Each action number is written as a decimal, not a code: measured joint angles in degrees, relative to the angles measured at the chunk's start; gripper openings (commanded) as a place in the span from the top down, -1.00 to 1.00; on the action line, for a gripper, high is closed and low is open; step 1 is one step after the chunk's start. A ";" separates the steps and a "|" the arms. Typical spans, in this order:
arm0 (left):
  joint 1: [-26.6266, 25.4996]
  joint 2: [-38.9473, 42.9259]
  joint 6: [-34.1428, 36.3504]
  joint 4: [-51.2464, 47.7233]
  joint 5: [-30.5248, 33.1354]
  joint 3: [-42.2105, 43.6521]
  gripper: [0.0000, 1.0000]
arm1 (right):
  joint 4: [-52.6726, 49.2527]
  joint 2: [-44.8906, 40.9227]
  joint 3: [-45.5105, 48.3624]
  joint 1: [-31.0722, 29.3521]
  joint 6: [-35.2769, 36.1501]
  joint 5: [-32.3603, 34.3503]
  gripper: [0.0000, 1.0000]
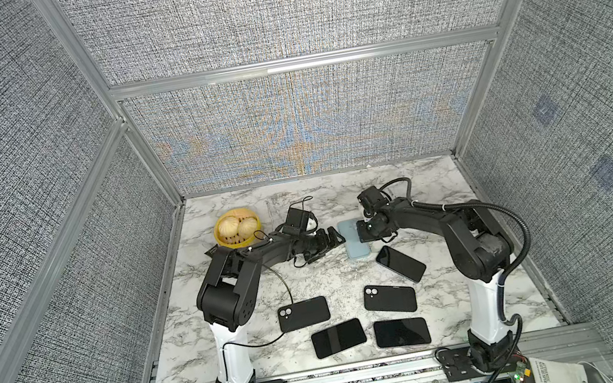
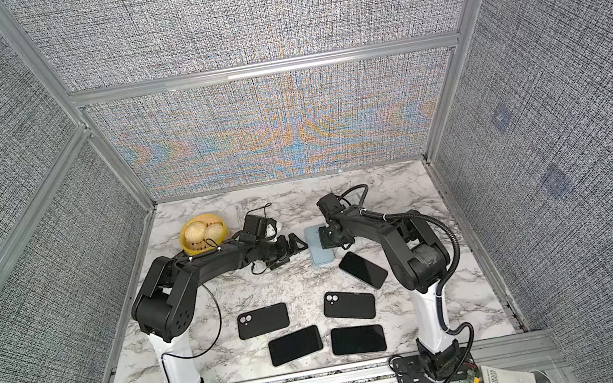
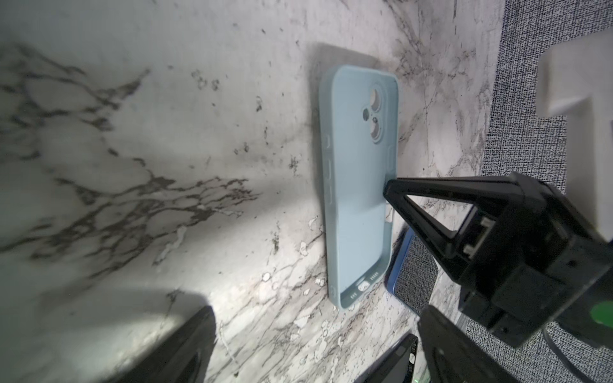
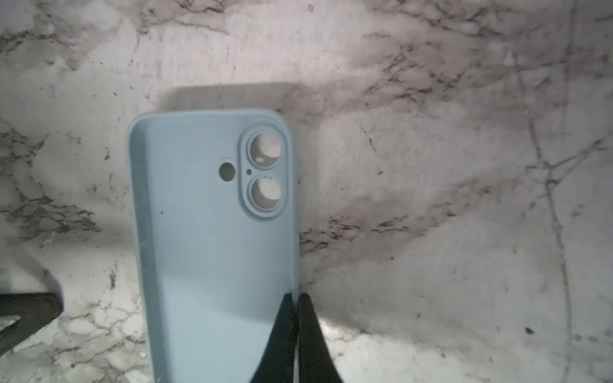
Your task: Put the phone into the phone case
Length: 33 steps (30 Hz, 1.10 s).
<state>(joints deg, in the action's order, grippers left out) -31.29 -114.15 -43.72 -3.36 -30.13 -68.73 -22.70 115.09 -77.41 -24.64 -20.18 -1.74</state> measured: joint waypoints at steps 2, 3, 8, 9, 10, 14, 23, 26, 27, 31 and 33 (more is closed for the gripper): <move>0.00 0.07 0.00 0.02 0.00 0.02 -0.94 | -1.01 -0.07 -0.76 0.09 0.42 -0.02 0.32; -0.02 0.09 0.02 0.00 -0.04 0.00 -0.94 | -1.33 -0.37 -0.98 0.17 0.66 0.02 0.26; -0.15 0.76 0.72 -1.86 -0.79 -0.20 -0.94 | -4.68 -6.51 -0.09 0.28 2.84 1.68 0.02; -0.24 1.16 1.05 -3.04 -1.07 -0.28 -0.94 | -5.64 -8.09 0.50 0.28 3.78 2.32 0.00; -0.42 1.57 1.46 -4.11 -1.40 -0.52 -0.94 | -7.13 -10.03 1.31 0.28 5.18 3.19 0.00; -0.44 3.32 3.08 -6.75 -2.45 -1.01 -0.94 | -10.88 -18.86 8.28 0.24 14.47 6.12 -0.06; -0.46 5.64 7.08 -12.63 -3.02 -1.81 -0.93 | -8.44 -36.13 27.08 1.33 43.25 5.73 -0.09; -0.44 7.37 7.93 -13.27 -3.02 -1.86 -0.93 | -11.04 -32.63 24.85 4.04 48.98 3.89 -0.09; -0.46 7.43 8.04 -13.25 -3.04 -1.86 -0.93 | -11.61 -31.26 23.76 4.68 50.36 2.95 -0.10; -0.46 7.43 8.15 -13.03 -3.45 -0.98 -0.92 | -13.42 -28.13 22.67 5.49 54.16 -1.84 -0.48; -0.46 7.45 8.15 -13.05 -3.48 -0.57 -0.91 | -13.97 -26.80 23.10 5.60 55.19 -3.48 -0.80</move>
<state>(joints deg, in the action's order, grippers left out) -31.75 -106.69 -35.57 -16.40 -33.61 -69.30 -36.67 88.29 -54.30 -19.05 35.00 -5.21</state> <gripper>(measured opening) 0.959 0.776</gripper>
